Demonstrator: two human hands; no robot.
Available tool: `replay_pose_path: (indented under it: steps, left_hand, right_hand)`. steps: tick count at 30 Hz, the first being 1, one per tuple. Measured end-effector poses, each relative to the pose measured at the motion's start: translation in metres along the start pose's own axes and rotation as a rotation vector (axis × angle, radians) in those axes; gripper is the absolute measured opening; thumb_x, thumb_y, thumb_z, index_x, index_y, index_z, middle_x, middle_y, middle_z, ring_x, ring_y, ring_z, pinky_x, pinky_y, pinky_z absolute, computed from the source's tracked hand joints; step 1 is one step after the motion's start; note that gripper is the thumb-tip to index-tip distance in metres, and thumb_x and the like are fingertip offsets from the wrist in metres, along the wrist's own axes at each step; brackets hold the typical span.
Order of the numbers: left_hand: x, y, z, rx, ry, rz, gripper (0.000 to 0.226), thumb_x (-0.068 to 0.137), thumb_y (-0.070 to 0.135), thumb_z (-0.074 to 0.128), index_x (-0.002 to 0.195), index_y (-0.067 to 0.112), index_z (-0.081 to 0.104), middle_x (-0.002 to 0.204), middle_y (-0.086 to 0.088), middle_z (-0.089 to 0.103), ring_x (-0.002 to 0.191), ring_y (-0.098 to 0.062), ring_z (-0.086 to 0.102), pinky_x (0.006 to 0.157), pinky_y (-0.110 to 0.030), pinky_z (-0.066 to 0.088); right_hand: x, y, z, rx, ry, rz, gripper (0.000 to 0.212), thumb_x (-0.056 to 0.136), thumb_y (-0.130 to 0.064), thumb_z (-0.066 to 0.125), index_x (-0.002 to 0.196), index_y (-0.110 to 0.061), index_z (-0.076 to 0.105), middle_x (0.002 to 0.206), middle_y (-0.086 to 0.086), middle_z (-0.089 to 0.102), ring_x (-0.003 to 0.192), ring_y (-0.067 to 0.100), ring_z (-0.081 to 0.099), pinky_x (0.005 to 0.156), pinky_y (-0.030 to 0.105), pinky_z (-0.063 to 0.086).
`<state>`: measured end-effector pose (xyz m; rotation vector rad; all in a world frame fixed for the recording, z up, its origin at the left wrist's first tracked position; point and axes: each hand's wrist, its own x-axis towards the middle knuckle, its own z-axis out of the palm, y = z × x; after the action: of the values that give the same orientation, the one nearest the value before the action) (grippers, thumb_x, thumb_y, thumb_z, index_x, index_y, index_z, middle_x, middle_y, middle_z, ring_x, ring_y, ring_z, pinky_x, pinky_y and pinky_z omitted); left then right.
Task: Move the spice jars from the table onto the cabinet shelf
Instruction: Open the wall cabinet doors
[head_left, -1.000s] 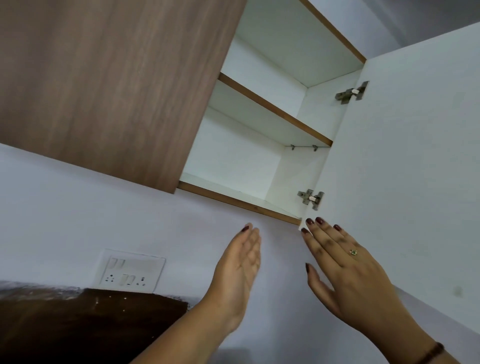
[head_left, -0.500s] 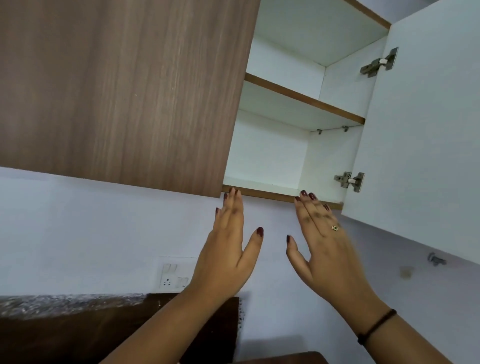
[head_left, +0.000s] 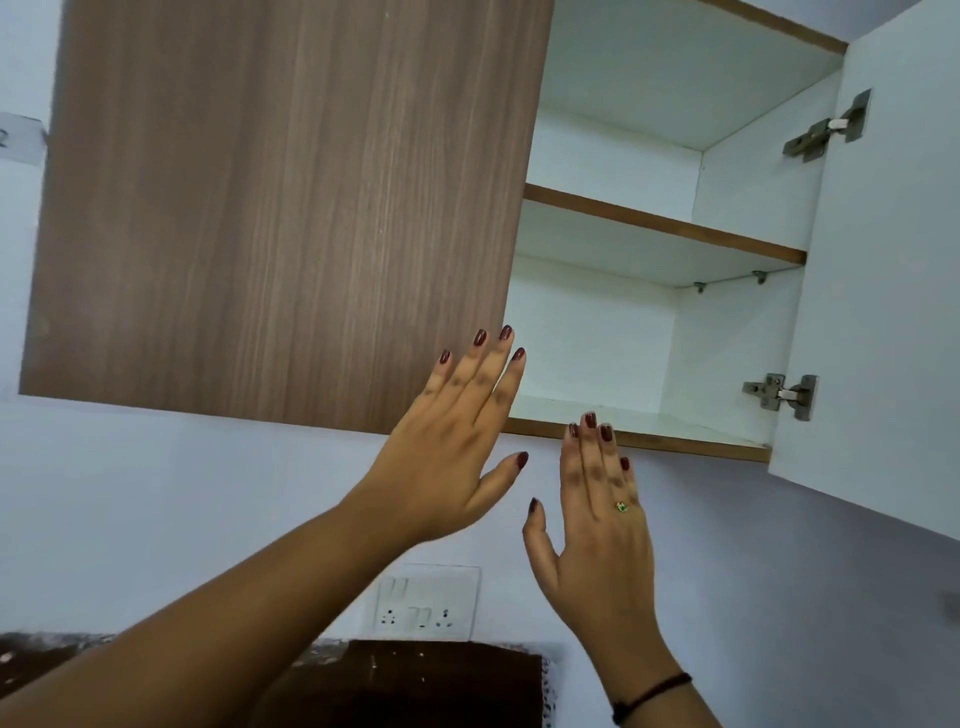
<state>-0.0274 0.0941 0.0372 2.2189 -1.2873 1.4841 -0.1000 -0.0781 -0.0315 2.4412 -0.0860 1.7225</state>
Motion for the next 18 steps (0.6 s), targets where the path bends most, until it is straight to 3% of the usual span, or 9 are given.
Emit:
replay_pose_path:
  steps: [4, 6, 8, 12, 18]
  left_hand:
    - [0.015, -0.027, -0.002, 0.080, -0.099, 0.034, 0.078, 0.100, 0.057, 0.023, 0.160, 0.015, -0.005, 0.167, -0.004, -0.014, 0.153, -0.020, -0.017, 0.121, -0.036, -0.013]
    - [0.019, -0.039, -0.003, 0.167, -0.140, 0.097, 0.077, 0.100, 0.057, 0.023, 0.160, 0.015, -0.002, 0.167, -0.004, -0.011, 0.153, -0.020, -0.014, 0.121, -0.036, -0.013]
    - [0.024, -0.047, -0.004, 0.246, -0.189, 0.180, 0.076, 0.101, 0.056, 0.024, 0.160, 0.015, -0.001, 0.167, -0.004, -0.008, 0.154, -0.020, -0.013, 0.122, -0.037, -0.012]
    - [0.039, -0.056, -0.005, 0.358, -0.295, 0.282, 0.076, 0.102, 0.053, 0.030, 0.160, 0.013, 0.003, 0.168, -0.007, 0.000, 0.155, -0.022, -0.007, 0.125, -0.040, -0.006]
    - [0.070, -0.069, -0.003, 0.416, -0.425, 0.448, 0.075, 0.102, 0.049, 0.036, 0.160, 0.011, 0.006, 0.167, -0.009, 0.009, 0.155, -0.022, 0.001, 0.127, -0.040, 0.000]
  right_hand:
    - [-0.001, -0.023, 0.030, 0.381, -0.033, 0.274, 0.082, 0.092, -0.060, 0.040, 0.158, -0.024, 0.007, 0.166, -0.005, 0.007, 0.151, 0.014, 0.013, 0.114, 0.029, 0.026]
    - [0.000, -0.038, 0.042, 0.697, -0.021, 0.472, 0.080, 0.088, -0.070, 0.038, 0.155, -0.040, 0.005, 0.164, -0.018, 0.005, 0.149, 0.004, 0.014, 0.113, 0.023, 0.022]
    - [0.004, -0.052, 0.052, 1.035, -0.005, 0.715, 0.072, 0.087, -0.066, 0.044, 0.149, -0.048, 0.012, 0.161, -0.022, 0.013, 0.147, 0.004, 0.019, 0.116, 0.025, 0.021]
    - [0.009, -0.077, 0.066, 1.516, -0.044, 1.000, 0.051, 0.102, -0.027, 0.047, 0.151, -0.034, 0.034, 0.155, -0.021, 0.031, 0.138, -0.002, 0.031, 0.110, 0.021, 0.026]
    - [0.028, -0.096, 0.082, 2.200, 0.085, 1.454, 0.040, 0.107, -0.025, 0.033, 0.144, -0.014, 0.046, 0.140, -0.002, 0.053, 0.136, 0.018, 0.045, 0.114, 0.034, 0.032]
